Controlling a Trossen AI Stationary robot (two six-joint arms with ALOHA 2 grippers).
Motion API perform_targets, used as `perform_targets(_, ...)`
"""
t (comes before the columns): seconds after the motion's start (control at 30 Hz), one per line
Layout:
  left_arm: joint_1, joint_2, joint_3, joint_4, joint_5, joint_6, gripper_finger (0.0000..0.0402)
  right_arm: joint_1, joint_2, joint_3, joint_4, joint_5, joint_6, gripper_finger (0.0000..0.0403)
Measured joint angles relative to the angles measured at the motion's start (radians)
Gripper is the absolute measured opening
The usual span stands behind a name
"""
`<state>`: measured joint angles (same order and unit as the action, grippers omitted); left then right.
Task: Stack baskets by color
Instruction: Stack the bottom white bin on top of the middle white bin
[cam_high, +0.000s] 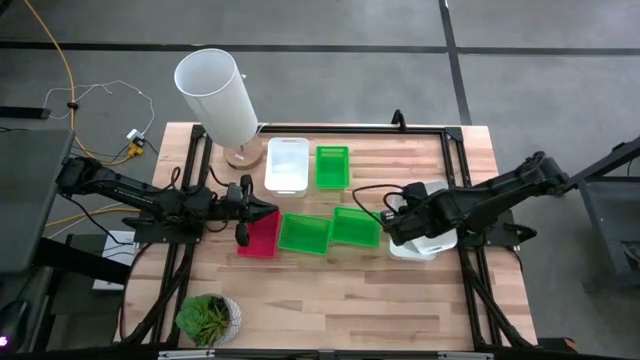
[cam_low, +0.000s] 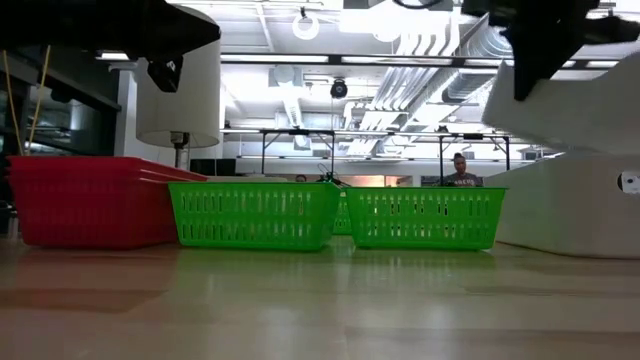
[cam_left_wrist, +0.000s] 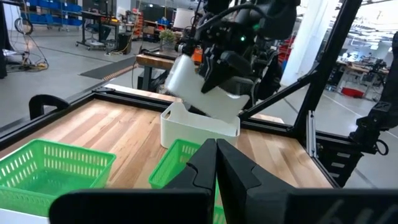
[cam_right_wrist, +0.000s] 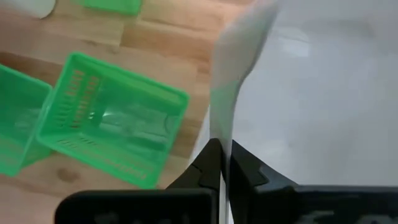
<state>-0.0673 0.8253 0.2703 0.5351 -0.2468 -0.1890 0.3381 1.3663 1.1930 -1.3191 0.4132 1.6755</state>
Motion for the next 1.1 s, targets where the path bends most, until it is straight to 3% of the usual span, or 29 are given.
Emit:
perform_targets(0.37, 0.000, 0.000, 0.000, 0.000, 0.000, 0.008, 0.0000, -0.037, 0.012, -0.020, 0.096, -0.036, -0.035, 0.0000)
perform_targets(0.53, 0.000, 0.000, 0.000, 0.000, 0.000, 0.008, 0.0000, -0.037, 0.057, -0.020, 0.113, -0.106, -0.039, 0.0000)
perform_targets(1.1, 0.000, 0.000, 0.000, 0.000, 0.001, 0.008, 0.0000, -0.042, 0.085, -0.020, -0.013, -0.164, -0.008, 0.0000)
